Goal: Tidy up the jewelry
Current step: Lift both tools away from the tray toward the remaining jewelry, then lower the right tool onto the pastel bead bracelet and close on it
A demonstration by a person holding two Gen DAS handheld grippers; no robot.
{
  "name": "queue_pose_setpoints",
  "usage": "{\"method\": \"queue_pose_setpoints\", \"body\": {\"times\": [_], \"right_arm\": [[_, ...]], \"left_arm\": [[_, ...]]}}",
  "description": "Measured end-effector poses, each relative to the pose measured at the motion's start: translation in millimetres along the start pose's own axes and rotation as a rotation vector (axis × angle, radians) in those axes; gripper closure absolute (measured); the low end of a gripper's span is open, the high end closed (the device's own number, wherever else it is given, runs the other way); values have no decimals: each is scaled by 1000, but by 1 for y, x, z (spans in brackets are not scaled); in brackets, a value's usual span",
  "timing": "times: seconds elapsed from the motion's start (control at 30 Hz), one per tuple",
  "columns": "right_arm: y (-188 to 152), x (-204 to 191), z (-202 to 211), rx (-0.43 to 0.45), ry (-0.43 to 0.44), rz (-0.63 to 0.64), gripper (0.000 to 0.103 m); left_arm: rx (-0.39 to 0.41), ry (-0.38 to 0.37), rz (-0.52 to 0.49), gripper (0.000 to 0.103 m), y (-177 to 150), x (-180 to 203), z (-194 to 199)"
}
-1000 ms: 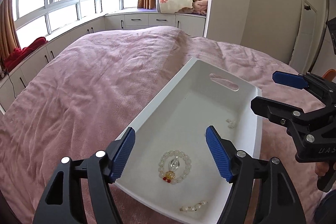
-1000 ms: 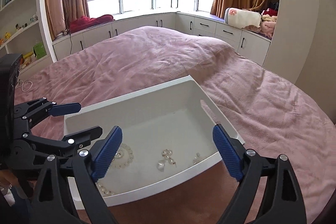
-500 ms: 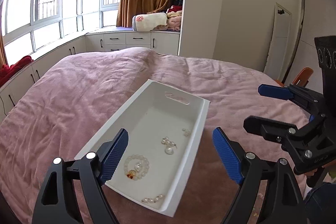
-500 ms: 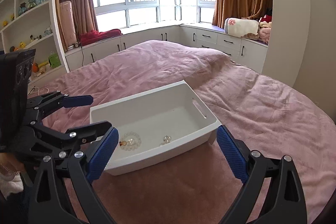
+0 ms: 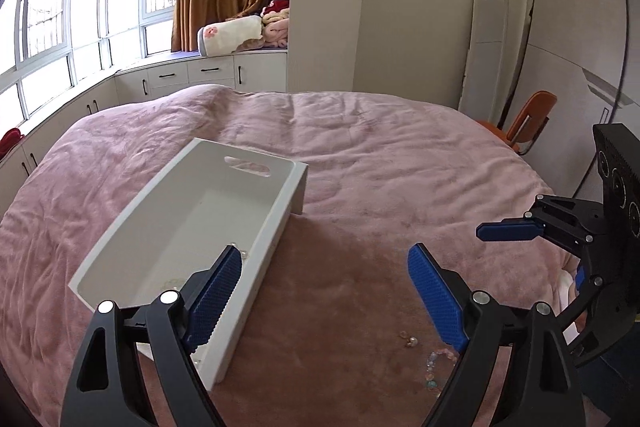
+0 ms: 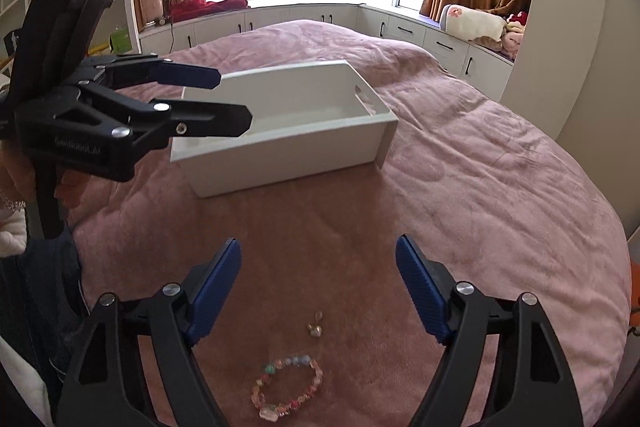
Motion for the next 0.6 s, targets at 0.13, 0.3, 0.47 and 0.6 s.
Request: {"method": "queue_pose_setpoints", "body": {"times": [0.13,0.3,0.47,0.6], "right_arm": [[-34,6,-7,-59,10,-6,40],[-68,4,-19,-126,28,-7,44],[-101,-5,-37,-198,28,33,55],[-125,-10,-53,-246,35,22,57]], "left_arm": [[-54,-49,-61,16,-13,33,-24],[-137,-101,-111,16,-37,66,-61],[-270,-142,-97,16,-69,81,-110],[-347,-142,-34,16,-85,75,-141]]}}
Point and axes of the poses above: each gripper's, at about its wrist camera, not at the fingertips, and z roughly against the way its jaws point, x to its right, y to its top, the point moved 6 cm from there along -z, roughly the way its jaws point, and after that the axes turned 9 degrees about -x, right-handed, at the moved point
